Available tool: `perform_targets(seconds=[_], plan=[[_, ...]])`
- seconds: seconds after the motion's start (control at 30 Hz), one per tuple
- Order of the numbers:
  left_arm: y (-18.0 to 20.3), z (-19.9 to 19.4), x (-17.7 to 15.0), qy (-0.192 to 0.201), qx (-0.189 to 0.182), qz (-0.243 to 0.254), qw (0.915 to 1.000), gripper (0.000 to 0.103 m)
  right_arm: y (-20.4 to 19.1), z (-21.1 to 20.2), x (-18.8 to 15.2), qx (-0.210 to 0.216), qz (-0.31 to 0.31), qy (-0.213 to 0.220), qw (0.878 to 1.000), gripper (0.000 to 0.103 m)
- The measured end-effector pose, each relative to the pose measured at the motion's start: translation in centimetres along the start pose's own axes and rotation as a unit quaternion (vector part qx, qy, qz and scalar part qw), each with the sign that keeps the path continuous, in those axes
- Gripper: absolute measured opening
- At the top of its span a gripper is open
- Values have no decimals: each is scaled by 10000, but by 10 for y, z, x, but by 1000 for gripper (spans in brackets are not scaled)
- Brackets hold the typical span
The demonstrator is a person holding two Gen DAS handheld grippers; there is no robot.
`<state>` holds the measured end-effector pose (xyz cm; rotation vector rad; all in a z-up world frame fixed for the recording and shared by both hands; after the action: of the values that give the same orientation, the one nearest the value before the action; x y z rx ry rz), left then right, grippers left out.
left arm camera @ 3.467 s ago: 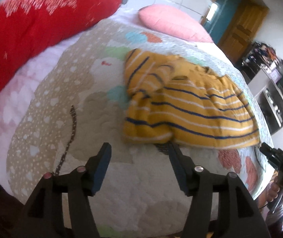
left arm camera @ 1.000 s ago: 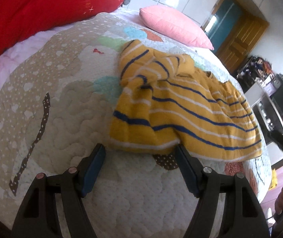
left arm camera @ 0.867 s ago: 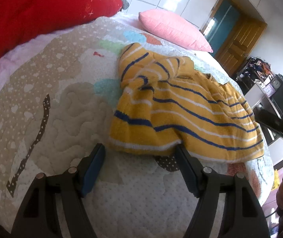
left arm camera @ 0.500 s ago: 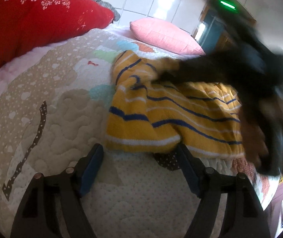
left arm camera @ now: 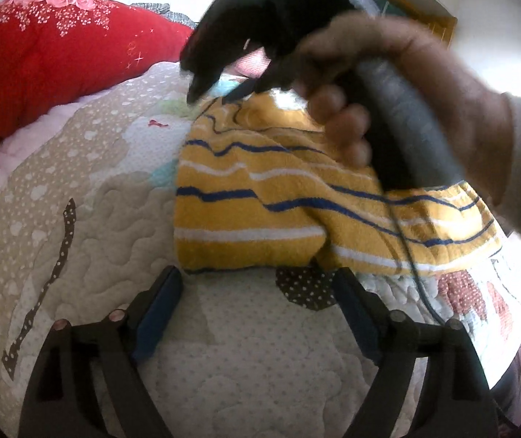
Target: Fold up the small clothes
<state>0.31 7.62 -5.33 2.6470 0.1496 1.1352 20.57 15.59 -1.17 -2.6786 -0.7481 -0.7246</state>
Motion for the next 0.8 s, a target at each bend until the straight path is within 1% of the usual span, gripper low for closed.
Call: perform_targets(seconds=[0.07, 0.17, 0.23, 0.3, 0.33, 0.37, 0.43, 0.5, 0.57, 0.67, 0.8], plan=[[1, 3, 1, 1, 32, 37, 10000, 85, 3, -22, 1, 113, 48, 194, 9997, 41], [3, 5, -1, -2, 155, 139, 9998, 87, 19, -54, -10, -131, -63, 336, 9993, 41], [5, 8, -1, 15, 265, 201, 9994, 87, 31, -68, -24, -304, -120, 305, 9990, 41], [5, 9, -1, 42, 312, 211, 9993, 88, 40, -72, -39, -404, -169, 196, 9988, 41], [4, 6, -1, 58, 308, 203, 9993, 88, 42, -71, -44, -461, -210, 146, 9986, 36], [3, 5, -1, 85, 276, 181, 9994, 88, 43, -69, -50, -516, -249, 93, 9983, 29], [2, 4, -2, 126, 211, 139, 9996, 88, 43, -58, -58, -561, -261, -26, 9981, 29], [1, 2, -3, 169, 158, 124, 9997, 88, 40, -43, -60, -521, -273, -130, 9982, 29], [1, 1, -3, 215, 127, 150, 9996, 88, 36, -30, -55, -504, -303, -148, 9982, 29], [1, 1, -3, 290, 87, 185, 9994, 89, 29, -4, -37, -497, -345, -170, 9980, 29], [1, -1, -5, 305, 50, 180, 9994, 89, 23, 30, -16, -521, -393, -354, 9972, 29]])
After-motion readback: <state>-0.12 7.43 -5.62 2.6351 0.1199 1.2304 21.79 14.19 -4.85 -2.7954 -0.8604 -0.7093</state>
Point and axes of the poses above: each gripper's, at about its wrist camera, not at the fingertips, and z roughly the way its jaws point, y to its right, x to its top, the point moved 8 cm from there along z, roughly the way its jaws point, and after that the axes turned 4 degrees about -z, right-handed, at the moved point
